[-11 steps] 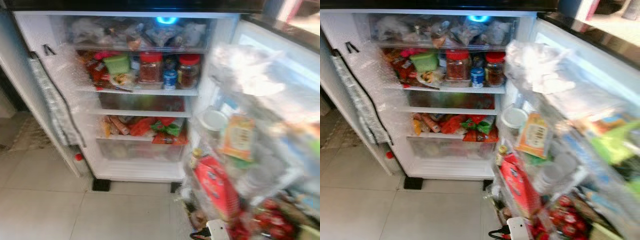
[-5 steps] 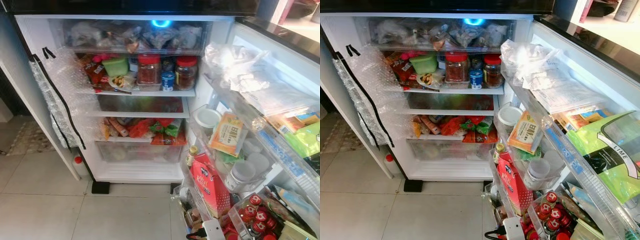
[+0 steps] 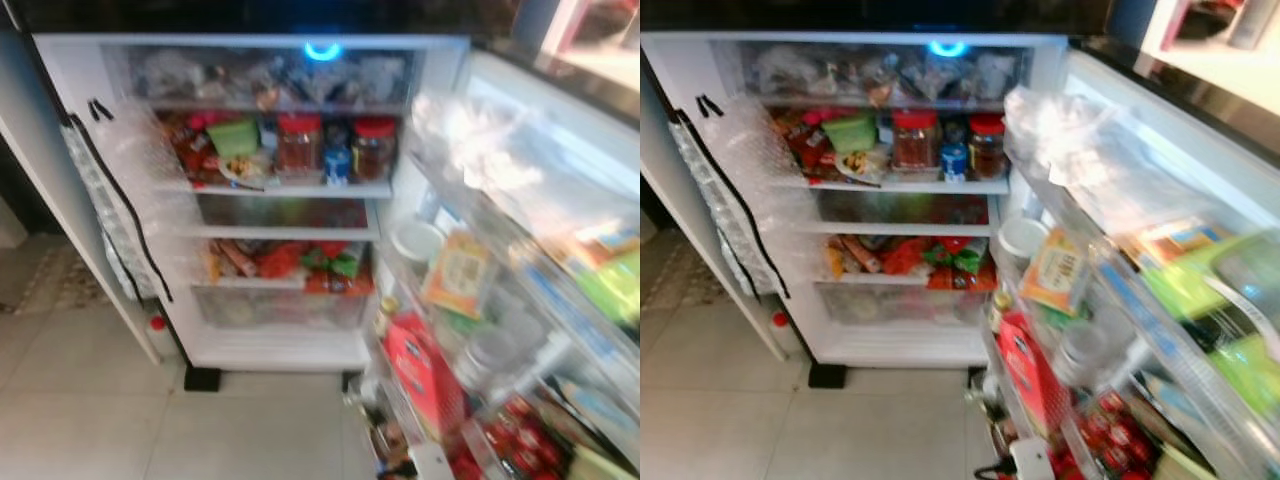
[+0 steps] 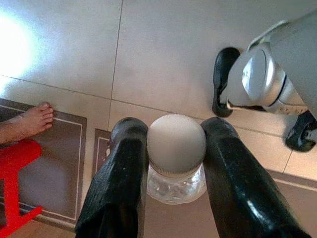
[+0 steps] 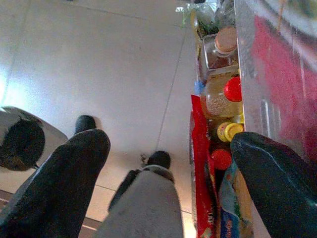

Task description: Restocking fridge

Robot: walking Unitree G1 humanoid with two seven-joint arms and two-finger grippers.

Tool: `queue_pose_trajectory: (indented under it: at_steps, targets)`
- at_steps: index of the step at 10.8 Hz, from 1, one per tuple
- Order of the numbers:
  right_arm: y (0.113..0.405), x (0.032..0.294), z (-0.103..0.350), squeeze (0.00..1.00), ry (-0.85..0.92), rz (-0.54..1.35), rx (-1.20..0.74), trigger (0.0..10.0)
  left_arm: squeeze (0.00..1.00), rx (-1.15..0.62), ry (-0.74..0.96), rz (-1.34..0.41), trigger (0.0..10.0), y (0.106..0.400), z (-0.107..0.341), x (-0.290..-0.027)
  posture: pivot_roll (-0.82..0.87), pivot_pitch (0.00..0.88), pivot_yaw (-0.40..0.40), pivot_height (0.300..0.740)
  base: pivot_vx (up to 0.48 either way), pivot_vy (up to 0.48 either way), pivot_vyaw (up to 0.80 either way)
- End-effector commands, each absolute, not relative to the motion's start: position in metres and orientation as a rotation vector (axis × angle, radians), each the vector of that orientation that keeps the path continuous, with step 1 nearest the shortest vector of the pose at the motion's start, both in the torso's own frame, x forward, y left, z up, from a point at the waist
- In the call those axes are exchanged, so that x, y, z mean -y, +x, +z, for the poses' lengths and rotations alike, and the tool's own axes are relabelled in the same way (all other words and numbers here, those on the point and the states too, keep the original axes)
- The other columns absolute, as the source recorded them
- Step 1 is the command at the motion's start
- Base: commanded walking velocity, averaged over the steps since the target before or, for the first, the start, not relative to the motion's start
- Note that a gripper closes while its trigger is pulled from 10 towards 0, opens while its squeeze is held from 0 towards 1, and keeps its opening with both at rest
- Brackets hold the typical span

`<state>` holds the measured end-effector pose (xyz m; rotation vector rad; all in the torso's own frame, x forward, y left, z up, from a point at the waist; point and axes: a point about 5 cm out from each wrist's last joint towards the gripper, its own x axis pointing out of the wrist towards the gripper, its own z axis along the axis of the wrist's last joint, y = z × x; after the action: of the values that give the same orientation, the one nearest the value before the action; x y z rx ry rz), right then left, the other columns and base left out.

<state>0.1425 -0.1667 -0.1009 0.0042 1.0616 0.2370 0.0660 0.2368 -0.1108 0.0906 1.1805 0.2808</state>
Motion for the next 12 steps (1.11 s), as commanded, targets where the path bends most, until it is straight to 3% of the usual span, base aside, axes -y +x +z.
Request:
queue_pose_trajectory:
  at_steps: [1, 5, 12]
  targets:
    - [0.1503, 0.1653, -0.0981, 0.00, -0.005, 0.244, -1.042, 10.0, 0.00, -1.188, 0.102, 0.272, 10.0, 0.0638, -0.1109, -0.2377, 0.04, 0.000, -0.038, 0.740, 0.345, 0.000, 0.00]
    - [0.1501, 0.1651, -0.0981, 0.00, -0.023, 0.270, -1.046, 10.0, 0.00, -1.189, 0.101, 0.269, 10.0, 0.0633, -0.1111, -0.2375, 0.03, 0.000, -0.037, 0.740, 0.349, 0.000, 0.26]
    - [0.1487, 0.1648, -0.0986, 0.00, -0.002, 0.257, -1.048, 10.0, 0.00, -1.190, 0.108, 0.262, 10.0, 0.0629, -0.1110, -0.2376, 0.03, 0.000, -0.035, 0.740, 0.360, 0.000, 0.00]
